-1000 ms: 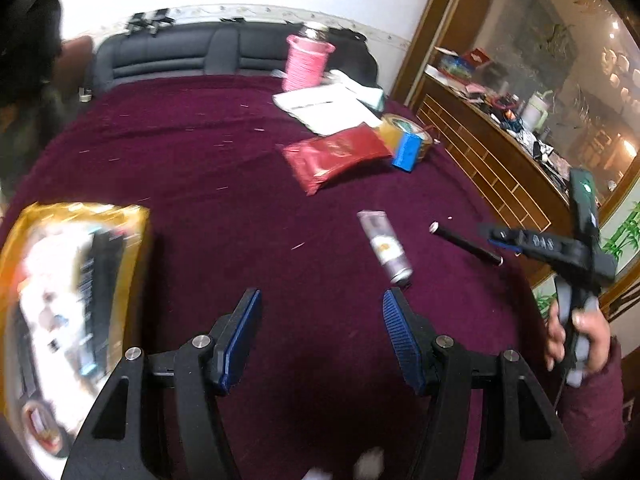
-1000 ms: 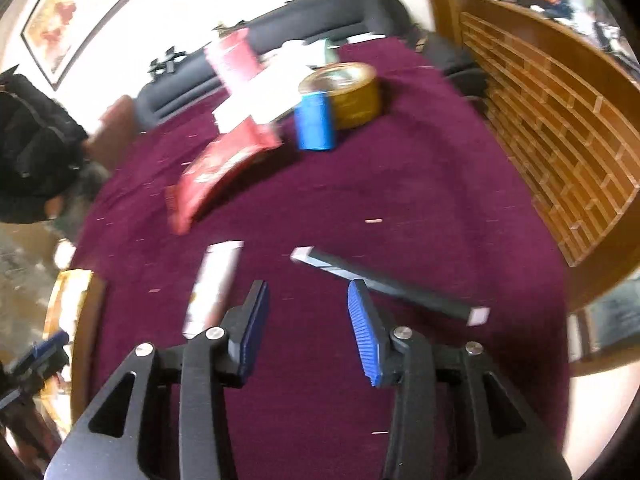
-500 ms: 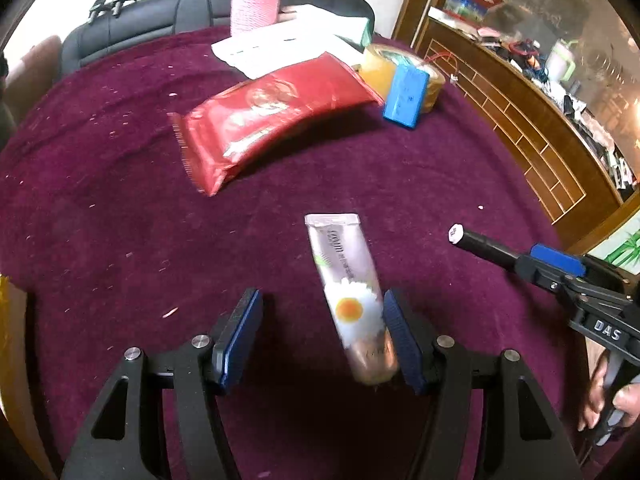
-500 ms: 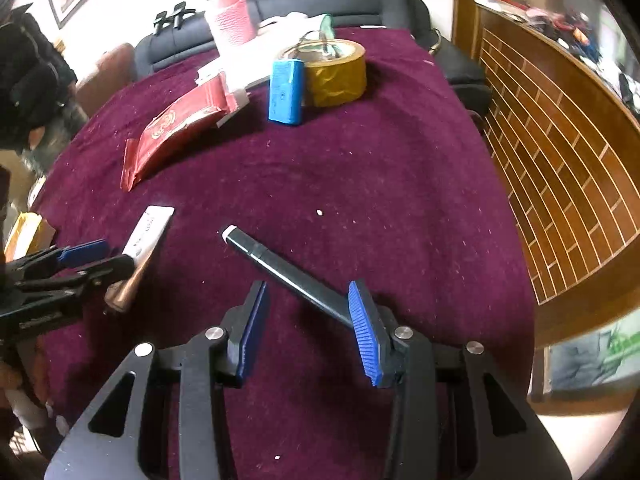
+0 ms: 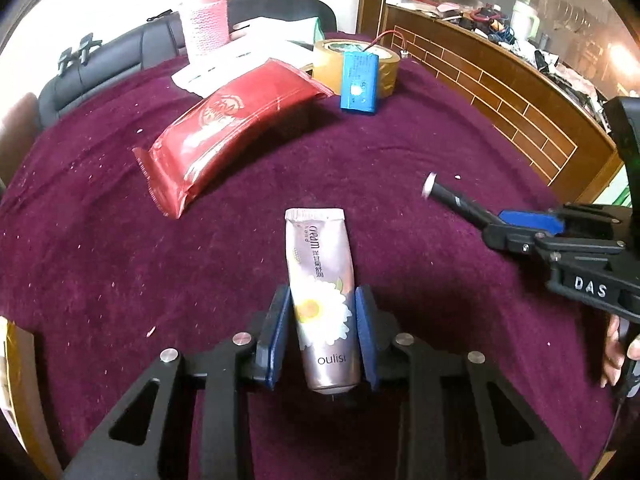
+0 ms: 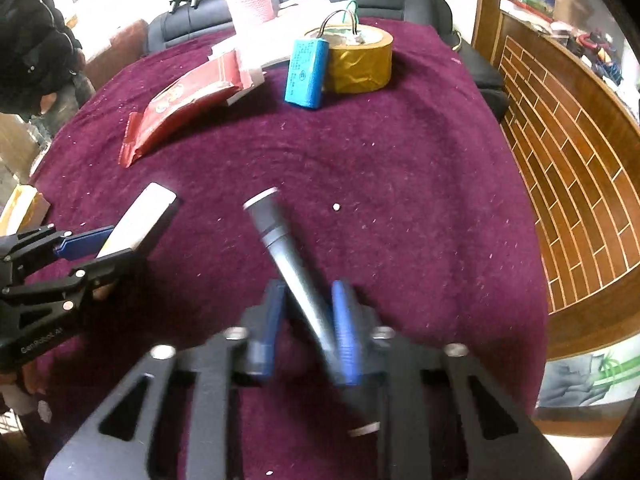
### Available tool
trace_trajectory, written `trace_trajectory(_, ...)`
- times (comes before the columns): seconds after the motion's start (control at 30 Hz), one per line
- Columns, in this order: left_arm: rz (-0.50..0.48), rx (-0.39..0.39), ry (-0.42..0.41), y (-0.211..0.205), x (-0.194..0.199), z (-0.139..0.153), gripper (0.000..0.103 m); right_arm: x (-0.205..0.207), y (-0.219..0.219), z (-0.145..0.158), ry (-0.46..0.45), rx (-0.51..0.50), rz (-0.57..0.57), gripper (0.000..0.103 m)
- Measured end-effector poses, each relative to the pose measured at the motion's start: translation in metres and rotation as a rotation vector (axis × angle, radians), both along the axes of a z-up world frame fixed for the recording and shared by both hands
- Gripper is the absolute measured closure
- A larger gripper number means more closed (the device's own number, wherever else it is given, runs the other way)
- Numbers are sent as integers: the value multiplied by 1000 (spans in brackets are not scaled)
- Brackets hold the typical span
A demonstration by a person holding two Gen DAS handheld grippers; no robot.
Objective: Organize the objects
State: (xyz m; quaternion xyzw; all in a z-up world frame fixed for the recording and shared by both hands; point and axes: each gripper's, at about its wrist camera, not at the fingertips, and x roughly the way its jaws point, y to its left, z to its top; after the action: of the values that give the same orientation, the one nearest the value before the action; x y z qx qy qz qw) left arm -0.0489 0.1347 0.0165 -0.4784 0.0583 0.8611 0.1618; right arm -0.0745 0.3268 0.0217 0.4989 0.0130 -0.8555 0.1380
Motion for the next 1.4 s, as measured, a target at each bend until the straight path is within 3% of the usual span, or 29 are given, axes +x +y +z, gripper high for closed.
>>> trace_trajectory(0.13, 9, 33, 5, -9, 8, 7, 76, 7, -1, 0, -10, -31, -16, 90)
trace_trajectory(0.47, 64, 155, 48, -58, 54, 44, 76, 35, -4, 17, -37, -290, -61, 90)
trace_trajectory(0.5, 69, 171, 53, -65, 60, 48, 79, 38, -8, 21, -36, -308, -55, 90)
trace_trajectory(0.53, 74, 191, 58, -73, 66, 52, 96, 42, -13, 25, -34, -325, -46, 90)
trace_trajectory(0.57, 78, 213, 57, -81, 73, 56, 102, 46, -21, 31, -28, -341, -29, 90)
trace_trajectory(0.73, 133, 299, 123, -133, 108, 79, 102, 64, -67, 53, -5, -382, 53, 90)
trace_trajectory(0.83, 174, 301, 149, -163, 124, 87, 102, 72, -102, 64, 17, -368, 109, 90)
trace_trajectory(0.9, 175, 289, 120, -173, 126, 85, 102, 72, -114, 67, 26, -368, 96, 90)
trace_trajectory(1.0, 152, 250, 93, -165, 121, 77, 95, 68, -115, 66, 32, -379, 64, 90)
trace_trajectory(1.07, 121, 222, 67, -150, 111, 67, 60, 66, -112, 59, 25, -350, 41, 90)
trace_trajectory(1.17, 131, 244, 24, -140, 90, 55, 59, 68, -116, 45, 7, -263, 42, 90)
trace_trajectory(1.27, 196, 320, -16, -148, 74, 47, 59, 72, -130, 28, -33, -247, 81, 90)
trace_trajectory(1.4, 240, 292, -9, -154, 67, 43, 59, 66, -165, 6, -43, -167, 144, 89)
